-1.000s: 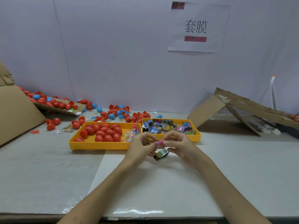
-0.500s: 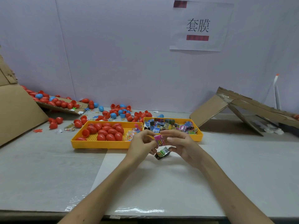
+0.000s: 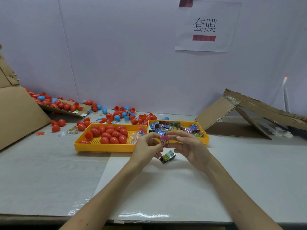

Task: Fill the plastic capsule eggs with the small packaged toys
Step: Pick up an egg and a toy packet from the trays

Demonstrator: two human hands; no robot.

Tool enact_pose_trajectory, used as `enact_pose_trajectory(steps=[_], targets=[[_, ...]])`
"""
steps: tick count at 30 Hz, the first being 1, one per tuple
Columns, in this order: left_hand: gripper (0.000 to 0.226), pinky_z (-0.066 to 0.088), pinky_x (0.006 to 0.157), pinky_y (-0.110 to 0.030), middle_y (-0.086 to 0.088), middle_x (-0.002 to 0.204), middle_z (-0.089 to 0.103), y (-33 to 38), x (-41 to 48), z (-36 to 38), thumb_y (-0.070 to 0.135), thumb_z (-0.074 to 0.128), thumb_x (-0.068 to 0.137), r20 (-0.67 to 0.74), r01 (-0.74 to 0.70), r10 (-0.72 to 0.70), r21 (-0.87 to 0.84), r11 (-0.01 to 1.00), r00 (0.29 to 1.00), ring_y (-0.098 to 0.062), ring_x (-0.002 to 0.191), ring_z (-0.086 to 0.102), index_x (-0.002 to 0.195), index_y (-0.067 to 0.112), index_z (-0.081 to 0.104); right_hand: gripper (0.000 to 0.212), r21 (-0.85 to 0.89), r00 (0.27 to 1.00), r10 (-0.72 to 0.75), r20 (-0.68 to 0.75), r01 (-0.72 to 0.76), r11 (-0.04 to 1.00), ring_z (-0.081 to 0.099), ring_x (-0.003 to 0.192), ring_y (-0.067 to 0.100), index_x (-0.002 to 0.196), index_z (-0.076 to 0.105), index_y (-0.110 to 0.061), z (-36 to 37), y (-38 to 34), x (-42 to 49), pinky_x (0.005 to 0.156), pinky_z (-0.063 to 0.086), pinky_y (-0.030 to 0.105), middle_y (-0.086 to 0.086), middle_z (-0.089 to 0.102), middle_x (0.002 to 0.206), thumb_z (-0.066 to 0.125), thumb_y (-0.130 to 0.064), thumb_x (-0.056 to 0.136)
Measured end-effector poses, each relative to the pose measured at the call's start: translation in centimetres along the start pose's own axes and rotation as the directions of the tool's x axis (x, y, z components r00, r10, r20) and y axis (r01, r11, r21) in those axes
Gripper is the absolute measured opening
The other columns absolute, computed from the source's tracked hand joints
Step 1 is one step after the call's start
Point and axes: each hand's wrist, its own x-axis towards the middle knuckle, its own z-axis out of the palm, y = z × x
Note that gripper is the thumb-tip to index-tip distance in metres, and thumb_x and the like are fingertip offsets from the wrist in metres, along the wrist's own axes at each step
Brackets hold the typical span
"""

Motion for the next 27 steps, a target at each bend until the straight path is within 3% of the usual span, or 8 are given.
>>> enact_pose_trajectory(steps=[10,12,14,16,18,20,24,27], targets=[[0.005,0.056,0.056,-0.030,-0.006,0.067,0.069,0.1,-0.1,0.0,0.012,0.068,0.095,-0.075,-0.097,0.096,-0.011,0.995,0.993,-0.016,0.057,0.065,0.097,0.017,0.070,0.035,0.037,1.000,-0.003,-0.025,0.004,0.999,0.071,0.099,0.029,0.114,0.075,-0.015,-0.3,0.0,0.1,0.066,0.048,0.026,0.016,0.070,0.122,0.058,-0.025,0.085],[0.010,0.054,0.057,-0.026,-0.001,0.069,0.069,0.2,0.1,-0.6,0.008,0.066,0.095,-0.213,-0.201,0.220,0.108,0.974,0.952,-0.010,0.061,0.064,0.094,0.017,0.069,0.034,0.052,0.999,-0.002,-0.049,0.005,0.999,0.071,0.096,0.028,0.112,0.076,-0.014,-0.5,-0.2,0.1,0.064,0.047,0.027,0.015,0.070,0.122,0.058,-0.024,0.086],[0.011,0.054,0.064,-0.021,0.006,0.079,0.070,0.2,0.3,-1.9,0.009,0.067,0.093,-0.342,-0.232,0.370,0.381,0.895,0.864,-0.006,0.073,0.064,0.096,0.019,0.070,0.031,0.065,0.997,-0.005,-0.077,0.010,0.998,0.071,0.094,0.028,0.108,0.078,-0.015,-0.7,-0.3,0.1,0.064,0.047,0.027,0.014,0.071,0.123,0.058,-0.024,0.086],[0.020,0.057,0.080,-0.033,0.001,0.102,0.072,-0.1,0.7,-3.5,0.013,0.068,0.091,-0.396,-0.075,0.390,0.616,0.784,0.831,-0.013,0.093,0.064,0.110,0.019,0.070,0.034,0.084,0.995,0.004,-0.101,0.004,0.996,0.070,0.095,0.027,0.107,0.078,-0.014,-0.8,-0.3,0.1,0.064,0.048,0.027,0.014,0.071,0.123,0.054,-0.027,0.087],[0.033,0.051,0.094,-0.044,-0.001,0.117,0.068,-0.7,1.0,-4.8,0.020,0.068,0.090,-0.453,0.162,0.254,0.697,0.698,0.854,-0.023,0.110,0.058,0.123,0.022,0.066,0.037,0.100,0.994,0.011,-0.108,0.000,0.995,0.070,0.096,0.027,0.110,0.076,-0.011,-0.9,-0.2,0.2,0.065,0.049,0.026,0.014,0.070,0.123,0.053,-0.028,0.087],[0.035,0.042,0.098,-0.047,-0.001,0.120,0.066,-1.2,1.1,-5.6,0.026,0.068,0.090,-0.491,0.321,0.131,0.725,0.610,0.861,-0.025,0.116,0.054,0.125,0.026,0.064,0.038,0.105,0.994,0.009,-0.110,0.003,0.994,0.070,0.098,0.025,0.112,0.074,-0.010,-0.8,-0.2,0.3,0.069,0.051,0.027,0.013,0.071,0.122,0.053,-0.028,0.087],[0.031,0.036,0.099,-0.046,0.000,0.112,0.069,-1.7,1.4,-5.9,0.025,0.068,0.089,-0.529,0.394,0.075,0.712,0.581,0.846,-0.024,0.113,0.052,0.120,0.030,0.067,0.038,0.102,0.994,-0.007,-0.112,0.019,0.995,0.070,0.100,0.025,0.113,0.073,-0.009,-0.8,-0.3,0.2,0.075,0.049,0.030,0.011,0.071,0.120,0.051,-0.028,0.087],[0.030,0.036,0.100,-0.048,0.000,0.109,0.071,-1.7,1.4,-5.6,0.020,0.070,0.088,-0.545,0.380,0.114,0.704,0.599,0.831,-0.023,0.109,0.056,0.116,0.029,0.068,0.040,0.083,0.993,-0.006,-0.118,0.016,0.996,0.068,0.102,0.026,0.115,0.070,-0.008,-0.8,-0.3,0.2,0.076,0.049,0.030,0.011,0.071,0.121,0.051,-0.028,0.087]])
